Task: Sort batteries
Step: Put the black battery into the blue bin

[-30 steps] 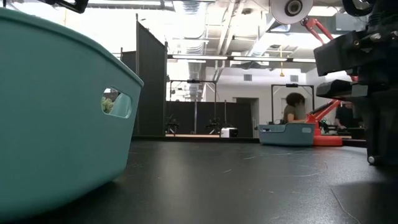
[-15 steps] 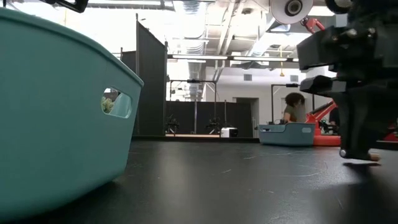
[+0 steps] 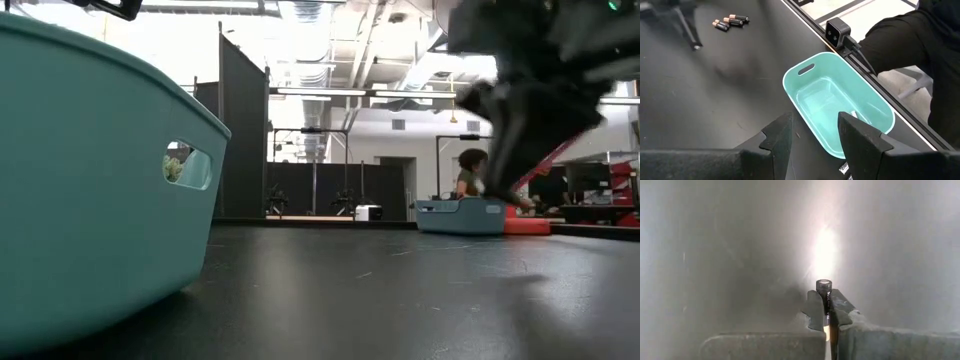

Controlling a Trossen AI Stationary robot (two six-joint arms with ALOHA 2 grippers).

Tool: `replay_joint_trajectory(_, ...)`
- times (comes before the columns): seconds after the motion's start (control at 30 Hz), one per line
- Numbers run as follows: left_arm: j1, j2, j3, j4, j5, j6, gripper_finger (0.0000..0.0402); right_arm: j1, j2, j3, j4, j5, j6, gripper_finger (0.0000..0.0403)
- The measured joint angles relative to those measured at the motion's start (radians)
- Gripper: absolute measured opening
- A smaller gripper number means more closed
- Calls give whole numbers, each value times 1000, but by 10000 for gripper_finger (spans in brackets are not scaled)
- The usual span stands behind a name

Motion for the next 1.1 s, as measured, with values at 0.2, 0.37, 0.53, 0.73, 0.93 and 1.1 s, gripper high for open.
replay_joint_trajectory(0.2,0,0,0,0,0,0,152,-40,-108,2,-3,107,-50,0)
replay_joint_trajectory(0.37,0,0,0,1,0,0,152,-75,-211,-34,36,144,-93,0)
replay_joint_trajectory(0.53,0,0,0,22,0,0,152,-112,-333,-150,129,145,-99,0)
replay_joint_trajectory(0.73,0,0,0,38,0,11,152,-144,-475,-319,303,144,-98,0)
replay_joint_trajectory(0.93,0,0,0,44,-1,15,152,-155,-591,-418,379,198,-56,0)
replay_joint_trajectory(1.1,0,0,0,39,-55,16,152,-211,-622,-420,370,419,-33,0)
